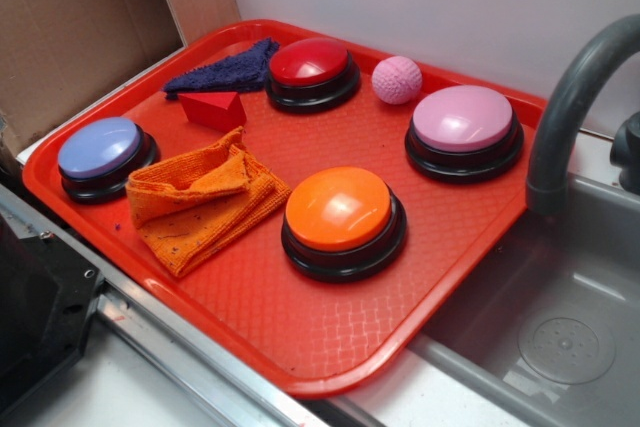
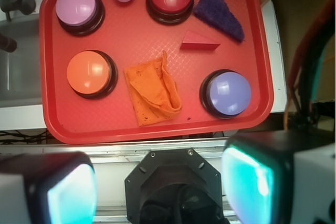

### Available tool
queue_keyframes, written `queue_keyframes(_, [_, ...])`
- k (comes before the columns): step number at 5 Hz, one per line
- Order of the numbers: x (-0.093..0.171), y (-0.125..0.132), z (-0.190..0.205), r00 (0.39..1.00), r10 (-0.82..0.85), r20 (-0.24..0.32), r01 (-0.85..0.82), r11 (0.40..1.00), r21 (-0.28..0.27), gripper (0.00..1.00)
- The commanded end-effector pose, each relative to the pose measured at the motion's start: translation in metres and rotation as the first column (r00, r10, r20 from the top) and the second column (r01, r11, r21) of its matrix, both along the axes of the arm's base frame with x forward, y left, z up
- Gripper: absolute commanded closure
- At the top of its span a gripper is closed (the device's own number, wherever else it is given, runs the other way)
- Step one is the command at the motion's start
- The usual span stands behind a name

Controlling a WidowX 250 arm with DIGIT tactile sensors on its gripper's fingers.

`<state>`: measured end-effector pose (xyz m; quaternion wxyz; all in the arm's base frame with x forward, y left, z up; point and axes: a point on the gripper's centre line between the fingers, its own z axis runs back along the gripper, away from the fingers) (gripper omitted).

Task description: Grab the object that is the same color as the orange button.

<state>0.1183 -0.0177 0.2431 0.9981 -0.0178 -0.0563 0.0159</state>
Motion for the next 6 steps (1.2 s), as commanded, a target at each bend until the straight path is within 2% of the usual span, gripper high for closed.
queue_keyframes(1, [0.0,0.0,0.0,1.0,0.0,0.0,0.0,1.0,0.0,0.0])
queue_keyframes(3, [0.003,0.003,-0.003,1.0,0.001,-0.005,-0.001,1.0,-0.011,0.0])
queue_keyframes(4, [0.029,0.007,-0.031,0.999,-0.041,0.006,0.04,0.999,0.019,0.0])
queue_keyframes(5, [0.056,0.005,-0.072,0.991,-0.114,-0.064,0.119,0.99,0.075,0.0])
queue_keyframes(6, [0.06,-0.001,-0.111,0.97,-0.161,-0.183,0.182,0.978,0.104,0.0])
